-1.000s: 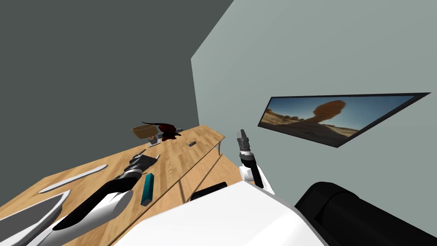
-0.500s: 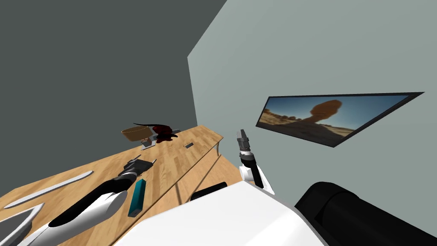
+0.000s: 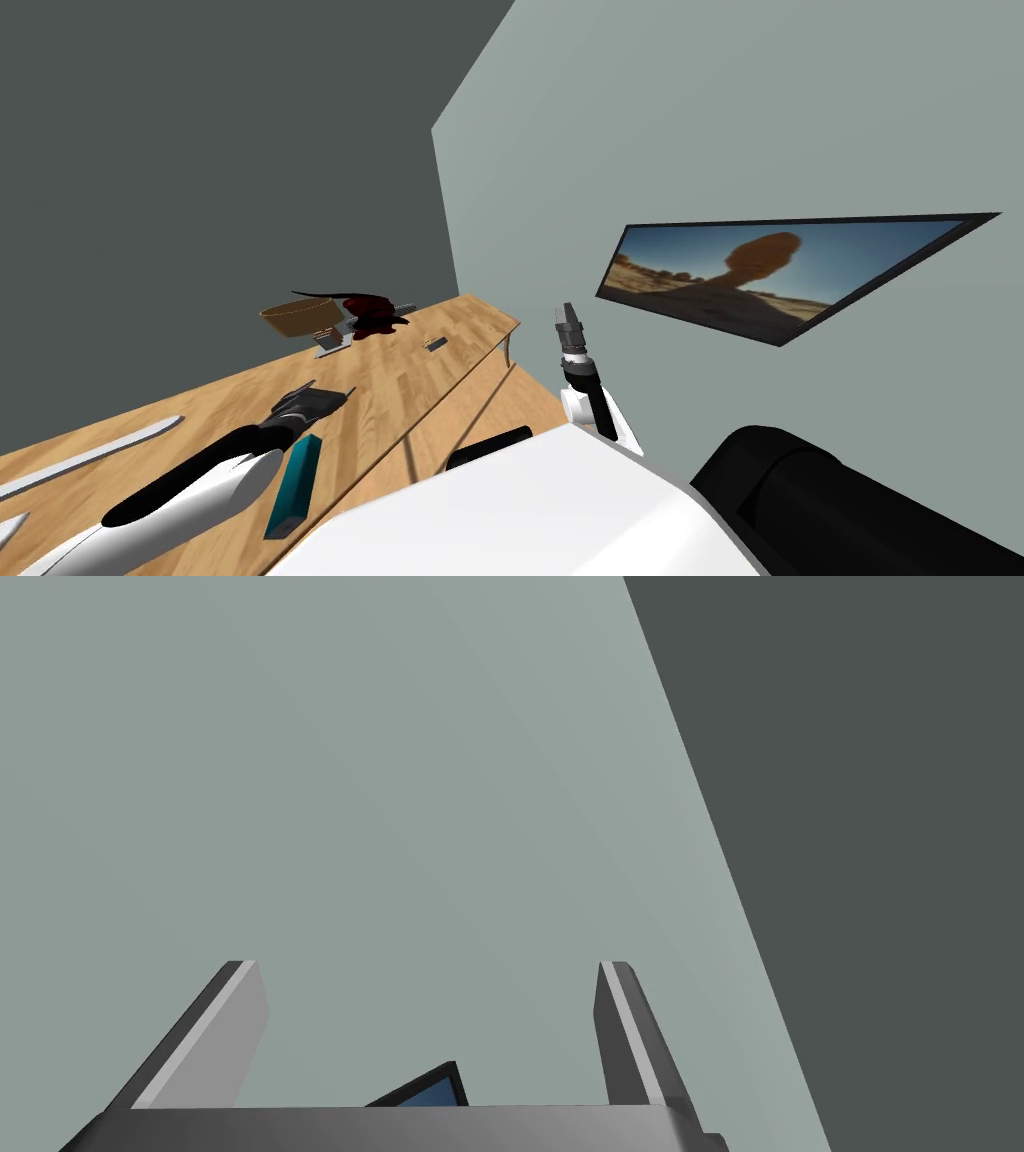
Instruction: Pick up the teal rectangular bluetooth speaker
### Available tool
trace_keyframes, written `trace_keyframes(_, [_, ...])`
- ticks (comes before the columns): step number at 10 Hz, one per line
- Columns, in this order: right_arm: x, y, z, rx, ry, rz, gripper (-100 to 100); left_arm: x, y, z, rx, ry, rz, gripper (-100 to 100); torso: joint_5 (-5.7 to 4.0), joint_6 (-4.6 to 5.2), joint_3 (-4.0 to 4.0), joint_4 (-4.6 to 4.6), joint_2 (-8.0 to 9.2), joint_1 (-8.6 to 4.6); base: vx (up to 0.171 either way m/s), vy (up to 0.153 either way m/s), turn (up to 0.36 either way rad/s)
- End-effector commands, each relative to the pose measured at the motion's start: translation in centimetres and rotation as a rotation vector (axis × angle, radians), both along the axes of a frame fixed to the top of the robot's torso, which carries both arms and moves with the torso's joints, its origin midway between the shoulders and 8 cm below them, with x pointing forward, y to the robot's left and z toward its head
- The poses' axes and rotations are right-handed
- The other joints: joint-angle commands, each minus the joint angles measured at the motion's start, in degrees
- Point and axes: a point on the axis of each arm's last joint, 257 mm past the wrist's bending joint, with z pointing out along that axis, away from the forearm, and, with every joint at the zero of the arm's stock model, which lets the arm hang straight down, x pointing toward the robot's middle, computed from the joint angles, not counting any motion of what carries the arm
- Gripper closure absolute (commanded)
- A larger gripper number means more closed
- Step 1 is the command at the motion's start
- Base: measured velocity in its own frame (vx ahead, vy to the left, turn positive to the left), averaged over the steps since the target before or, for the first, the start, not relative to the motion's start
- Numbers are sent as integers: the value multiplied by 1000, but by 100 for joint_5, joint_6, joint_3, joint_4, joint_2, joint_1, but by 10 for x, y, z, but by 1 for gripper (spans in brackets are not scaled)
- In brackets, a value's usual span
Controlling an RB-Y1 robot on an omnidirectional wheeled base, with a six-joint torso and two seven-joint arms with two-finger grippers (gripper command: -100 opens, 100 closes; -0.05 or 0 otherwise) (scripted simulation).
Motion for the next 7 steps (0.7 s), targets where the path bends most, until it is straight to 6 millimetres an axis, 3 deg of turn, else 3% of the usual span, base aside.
trace_keyframes(1, [0, 0, 0, 0, 0, 0, 0, -11, 19, -16, -64, 44, 60, -100, 0, 0, 0, 0, 0, 0, 47, -30, -46])
trace_keyframes(7, [0, 0, 0, 0, 0, 0, 0, -44, 47, -55, -202, 166, 193, -100, 1, 1, 0, 0, 0, -1, 31, -34, -18])
